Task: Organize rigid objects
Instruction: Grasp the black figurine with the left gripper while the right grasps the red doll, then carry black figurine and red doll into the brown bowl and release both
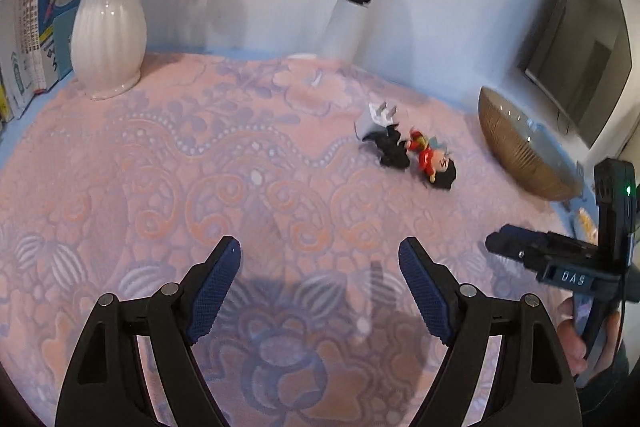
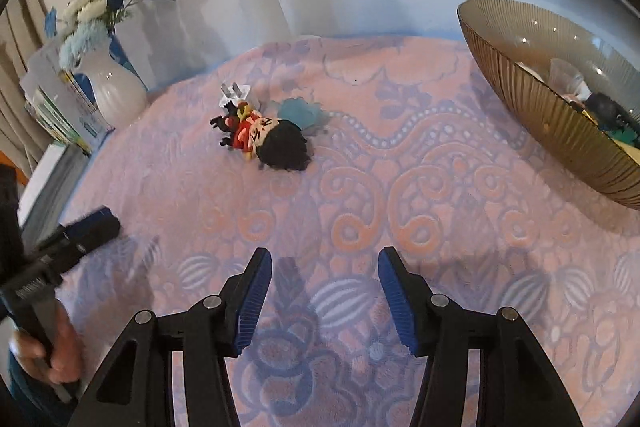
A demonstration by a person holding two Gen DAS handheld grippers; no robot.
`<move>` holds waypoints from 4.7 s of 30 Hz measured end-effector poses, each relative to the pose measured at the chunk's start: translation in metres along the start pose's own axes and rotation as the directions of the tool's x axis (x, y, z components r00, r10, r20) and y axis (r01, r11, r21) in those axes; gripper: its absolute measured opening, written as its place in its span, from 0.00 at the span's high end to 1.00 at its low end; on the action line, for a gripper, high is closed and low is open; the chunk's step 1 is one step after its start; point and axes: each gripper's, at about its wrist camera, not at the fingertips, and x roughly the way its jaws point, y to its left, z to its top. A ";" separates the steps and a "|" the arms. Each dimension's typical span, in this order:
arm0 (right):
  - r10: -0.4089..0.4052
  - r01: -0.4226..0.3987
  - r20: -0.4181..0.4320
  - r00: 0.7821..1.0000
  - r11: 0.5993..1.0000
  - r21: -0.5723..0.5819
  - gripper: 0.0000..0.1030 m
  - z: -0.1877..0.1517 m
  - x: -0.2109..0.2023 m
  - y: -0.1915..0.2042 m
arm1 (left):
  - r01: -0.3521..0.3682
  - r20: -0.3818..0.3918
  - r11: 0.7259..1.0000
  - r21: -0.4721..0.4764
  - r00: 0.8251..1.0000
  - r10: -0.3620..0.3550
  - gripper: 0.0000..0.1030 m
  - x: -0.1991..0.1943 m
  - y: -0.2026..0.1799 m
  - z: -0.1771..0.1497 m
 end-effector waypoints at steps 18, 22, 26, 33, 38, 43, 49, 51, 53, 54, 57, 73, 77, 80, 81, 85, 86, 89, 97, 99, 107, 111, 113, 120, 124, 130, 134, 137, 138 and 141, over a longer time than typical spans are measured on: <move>-0.048 0.042 -0.061 0.997 0.994 -0.104 0.44 0.002 -0.001 0.020 | -0.057 -0.123 0.994 0.094 0.990 0.068 0.22 0.008 -0.022 0.004; -0.091 0.078 -0.037 0.995 0.963 -0.257 0.44 0.021 -0.009 0.054 | -0.133 -0.123 0.973 0.188 0.980 0.158 0.22 0.002 -0.039 0.028; -0.099 0.088 -0.030 0.995 0.960 -0.265 0.44 0.052 0.016 0.061 | -0.060 -0.116 0.975 0.215 0.989 0.086 0.22 0.011 -0.046 0.051; 0.021 -0.027 -0.048 0.999 0.990 -0.140 0.57 0.075 0.058 0.038 | 0.099 -0.169 0.974 0.205 0.984 -0.065 0.29 0.060 -0.047 0.068; 0.042 -0.047 -0.031 0.999 0.985 -0.164 0.59 0.068 0.052 0.037 | 0.128 -0.165 0.973 0.193 0.982 -0.097 0.29 0.074 -0.051 0.072; 0.029 -0.031 -0.030 0.999 0.995 -0.093 0.59 0.052 0.033 0.015 | 0.111 -0.159 0.972 0.207 0.984 -0.079 0.29 0.087 -0.064 0.077; 0.036 -0.035 0.017 0.999 0.998 -0.043 0.58 0.038 0.023 -0.009 | 0.045 -0.164 0.972 0.229 0.986 -0.007 0.46 0.117 -0.075 0.077; 0.035 -0.034 0.022 0.999 0.999 -0.043 0.58 0.038 0.023 -0.009 | 0.034 -0.143 0.971 0.235 0.990 0.000 0.56 0.115 -0.076 0.078; 0.023 -0.021 0.033 0.999 0.998 -0.061 0.58 0.036 0.023 -0.007 | 0.046 -0.139 0.971 0.234 0.990 -0.013 0.57 0.114 -0.075 0.077; 0.018 -0.015 0.036 0.999 0.998 -0.069 0.58 0.035 0.022 -0.006 | 0.058 -0.139 0.970 0.235 0.990 -0.026 0.57 0.112 -0.074 0.076; 0.007 -0.005 0.035 0.999 0.997 -0.074 0.58 0.035 0.022 -0.005 | 0.079 -0.139 0.965 0.250 0.989 -0.045 0.57 0.098 -0.077 0.069; 0.034 -0.031 -0.083 0.996 0.999 0.035 0.41 -0.026 -0.021 0.015 | 0.111 -0.125 0.947 0.303 0.989 -0.075 0.56 0.015 -0.069 -0.011; 0.045 -0.041 -0.077 0.996 0.998 0.049 0.41 -0.034 -0.029 0.003 | 0.124 -0.133 0.946 0.300 0.987 -0.088 0.56 0.017 -0.068 -0.011; 0.031 -0.029 -0.077 0.997 0.999 0.029 0.41 -0.025 -0.029 0.001 | 0.130 -0.134 0.941 0.311 0.987 -0.092 0.56 0.016 -0.070 -0.013; 0.017 -0.017 -0.070 0.997 1.000 0.008 0.41 -0.020 -0.028 0.003 | 0.130 -0.132 0.941 0.313 0.987 -0.093 0.56 0.016 -0.070 -0.013; 0.015 -0.018 -0.080 0.997 0.999 -0.039 0.41 -0.003 -0.013 0.014 | 0.127 -0.131 0.946 0.299 0.987 -0.091 0.56 0.017 -0.067 -0.012; 0.011 -0.014 -0.078 0.997 0.999 -0.036 0.41 0.000 -0.009 0.014 | 0.127 -0.135 0.947 0.294 0.987 -0.090 0.56 0.018 -0.066 -0.012; 0.035 -0.037 -0.088 0.995 0.999 -0.017 0.41 0.000 0.003 0.016 | 0.130 -0.138 0.949 0.288 0.986 -0.093 0.56 0.017 -0.065 -0.012; 0.007 -0.007 -0.017 1.000 1.000 -0.021 0.58 -0.009 -0.004 0.025 | 0.109 -0.125 0.946 0.306 0.989 -0.074 0.56 0.015 -0.067 -0.012; 0.029 -0.029 -0.006 1.000 1.000 0.008 0.58 -0.011 -0.013 0.019 | 0.108 -0.124 0.946 0.307 0.990 -0.073 0.56 0.015 -0.069 -0.011; -0.054 0.040 0.161 0.986 0.995 0.090 0.58 0.002 -0.101 -0.033 | 0.201 -0.068 0.930 0.308 0.980 -0.189 0.56 -0.005 -0.114 0.029; -0.162 0.107 0.270 0.949 0.973 0.206 0.58 0.028 -0.157 -0.091 | 0.272 -0.030 0.892 0.361 0.959 -0.281 0.56 -0.009 -0.169 0.075; -0.224 0.146 0.281 0.933 0.951 0.273 0.58 0.043 -0.174 -0.122 | 0.309 -0.020 0.877 0.367 0.946 -0.325 0.56 -0.004 -0.198 0.099; -0.331 0.197 0.227 0.916 0.863 0.465 0.58 0.091 -0.171 -0.225 | 0.375 -0.072 0.862 0.341 0.925 -0.374 0.56 0.062 -0.268 0.142; -0.325 0.203 0.172 0.930 0.843 0.498 0.58 0.099 -0.144 -0.252 | 0.384 -0.123 0.863 0.328 0.923 -0.364 0.56 0.101 -0.284 0.139; -0.298 0.200 0.114 0.948 0.835 0.513 0.54 0.109 -0.112 -0.273 | 0.382 -0.112 0.863 0.331 0.924 -0.367 0.42 0.117 -0.298 0.139; -0.282 0.194 0.095 0.955 0.832 0.519 0.50 0.098 -0.108 -0.274 | 0.393 -0.086 0.869 0.299 0.918 -0.386 0.23 0.105 -0.286 0.141; -0.273 0.183 0.111 0.956 0.844 0.504 0.50 0.086 -0.119 -0.263 | 0.405 -0.084 0.874 0.268 0.914 -0.397 0.23 0.090 -0.267 0.140; -0.274 0.182 0.118 0.954 0.849 0.495 0.50 0.084 -0.124 -0.257 | 0.405 -0.078 0.877 0.259 0.913 -0.399 0.23 0.085 -0.261 0.140; -0.268 0.175 0.148 0.952 0.872 0.458 0.50 0.084 -0.137 -0.234 | 0.394 -0.051 0.888 0.238 0.918 -0.394 0.23 0.058 -0.238 0.138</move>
